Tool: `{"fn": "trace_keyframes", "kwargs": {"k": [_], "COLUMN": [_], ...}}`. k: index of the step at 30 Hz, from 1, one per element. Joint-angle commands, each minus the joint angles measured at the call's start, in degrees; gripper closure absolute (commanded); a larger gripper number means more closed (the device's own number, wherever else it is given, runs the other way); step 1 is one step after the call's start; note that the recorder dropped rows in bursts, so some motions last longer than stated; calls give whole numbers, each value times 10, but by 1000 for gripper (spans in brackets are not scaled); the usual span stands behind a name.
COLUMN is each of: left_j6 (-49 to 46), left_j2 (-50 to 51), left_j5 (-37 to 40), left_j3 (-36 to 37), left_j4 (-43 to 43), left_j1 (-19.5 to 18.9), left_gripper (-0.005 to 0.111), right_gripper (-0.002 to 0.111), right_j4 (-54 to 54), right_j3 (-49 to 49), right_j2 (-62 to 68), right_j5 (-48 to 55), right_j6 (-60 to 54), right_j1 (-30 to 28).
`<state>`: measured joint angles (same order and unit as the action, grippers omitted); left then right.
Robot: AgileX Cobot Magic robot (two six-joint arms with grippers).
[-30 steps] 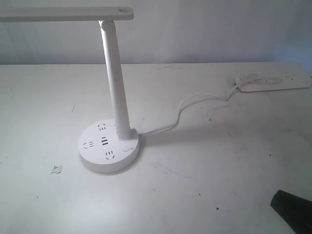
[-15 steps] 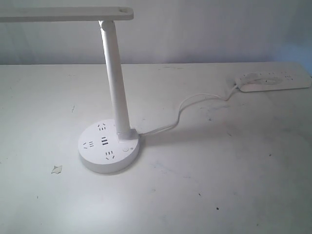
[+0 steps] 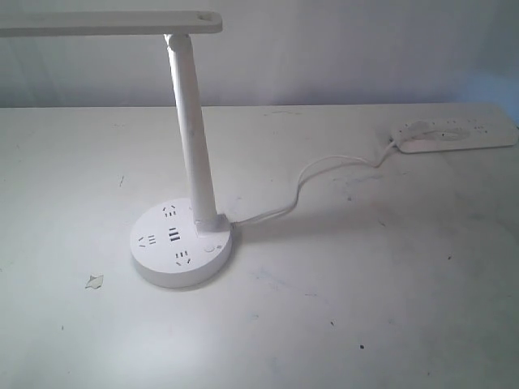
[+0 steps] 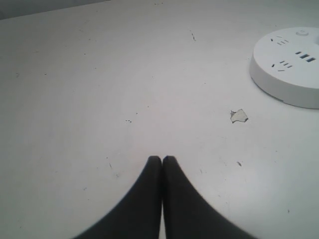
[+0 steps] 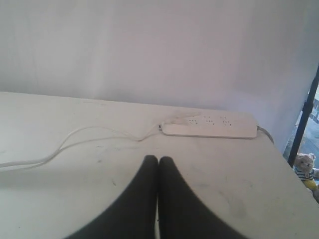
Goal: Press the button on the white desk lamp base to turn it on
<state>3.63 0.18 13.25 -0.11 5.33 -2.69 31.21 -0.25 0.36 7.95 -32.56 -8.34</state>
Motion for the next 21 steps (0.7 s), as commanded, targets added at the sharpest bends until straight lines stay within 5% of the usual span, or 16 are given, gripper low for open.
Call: {"fn": "trace_keyframes", "kwargs": {"k": [1, 9, 21], "left_j6": [0, 0, 0], "left_j2": [-2, -2, -2], "left_j5": [1, 1, 1], "left_j3": [1, 1, 1], "left_j4": [-5, -5, -5], "left_j1": [0, 0, 0], "left_gripper": [107, 107, 107], "right_gripper": [108, 108, 108], "right_j4": [-2, -10, -258], "right_j3": [3, 3, 3], "right_j2": [-4, -4, -4], "right_j5": [-34, -62, -83], "right_j6": [-6, -6, -6], "right_j1": [-4, -4, -4]}}
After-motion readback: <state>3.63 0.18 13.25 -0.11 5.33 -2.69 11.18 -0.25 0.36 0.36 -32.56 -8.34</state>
